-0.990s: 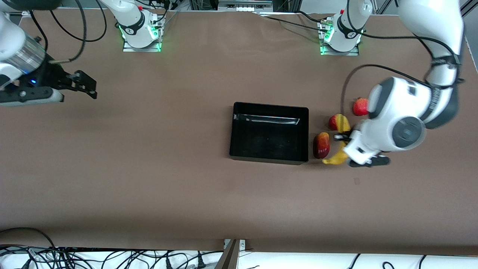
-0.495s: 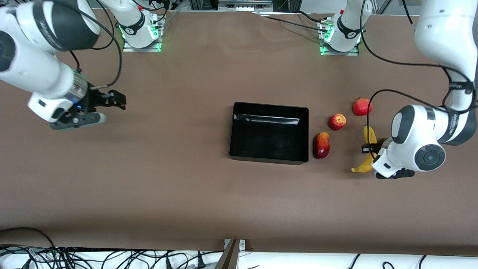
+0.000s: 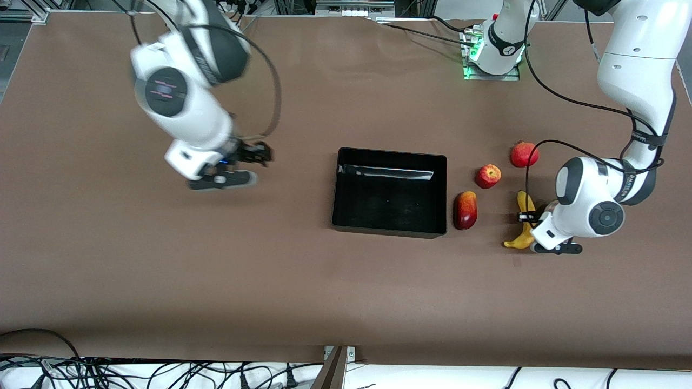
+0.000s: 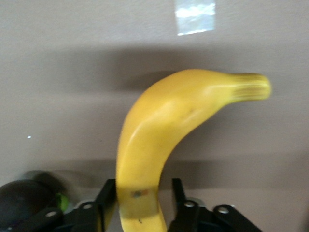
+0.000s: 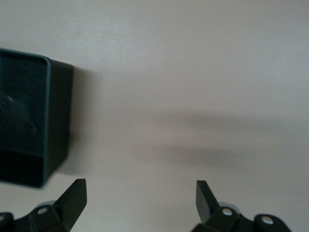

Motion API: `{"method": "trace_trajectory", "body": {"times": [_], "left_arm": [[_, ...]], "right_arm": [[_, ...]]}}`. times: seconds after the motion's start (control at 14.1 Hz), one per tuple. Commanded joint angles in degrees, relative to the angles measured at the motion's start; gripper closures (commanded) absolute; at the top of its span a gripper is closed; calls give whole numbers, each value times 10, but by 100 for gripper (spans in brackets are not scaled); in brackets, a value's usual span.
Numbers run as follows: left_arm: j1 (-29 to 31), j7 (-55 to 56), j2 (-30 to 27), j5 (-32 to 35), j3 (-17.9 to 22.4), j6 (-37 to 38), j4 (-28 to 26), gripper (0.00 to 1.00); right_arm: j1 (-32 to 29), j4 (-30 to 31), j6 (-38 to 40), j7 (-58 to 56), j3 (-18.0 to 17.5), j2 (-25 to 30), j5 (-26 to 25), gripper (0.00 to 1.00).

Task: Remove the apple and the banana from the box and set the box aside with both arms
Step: 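Carry the banana out of the tray while the right gripper reaches forward, then release the banana with the left gripper while the right gripper grasps the tray, then drag the black tray away from the fruits with the right gripper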

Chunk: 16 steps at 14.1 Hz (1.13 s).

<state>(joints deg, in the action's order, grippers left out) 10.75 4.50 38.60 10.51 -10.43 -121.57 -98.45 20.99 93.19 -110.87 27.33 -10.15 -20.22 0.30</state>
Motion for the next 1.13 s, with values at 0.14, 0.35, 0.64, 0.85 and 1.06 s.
{"method": "trace_trajectory", "body": {"times": [0.14, 0.35, 0.64, 0.85, 1.06], "left_arm": [[1, -12, -107, 6, -9, 128, 35, 0], [1, -12, -128, 3, -40, 263, 156, 0], [3, -12, -128, -6, -74, 372, 247, 0], [-15, -13, -220, -96, -67, 402, 207, 0], [-69, -12, -336, -110, 28, 277, 59, 0]], "right_arm": [[91, -13, -164, 170, 7, -114, 4, 0], [129, -38, -227, 241, 8, -175, 3, 0], [143, -54, -228, 260, 14, -207, -2, 30], [143, -52, -227, 255, 14, -214, -3, 93], [138, -52, -220, 246, 21, -209, -5, 100]]}}
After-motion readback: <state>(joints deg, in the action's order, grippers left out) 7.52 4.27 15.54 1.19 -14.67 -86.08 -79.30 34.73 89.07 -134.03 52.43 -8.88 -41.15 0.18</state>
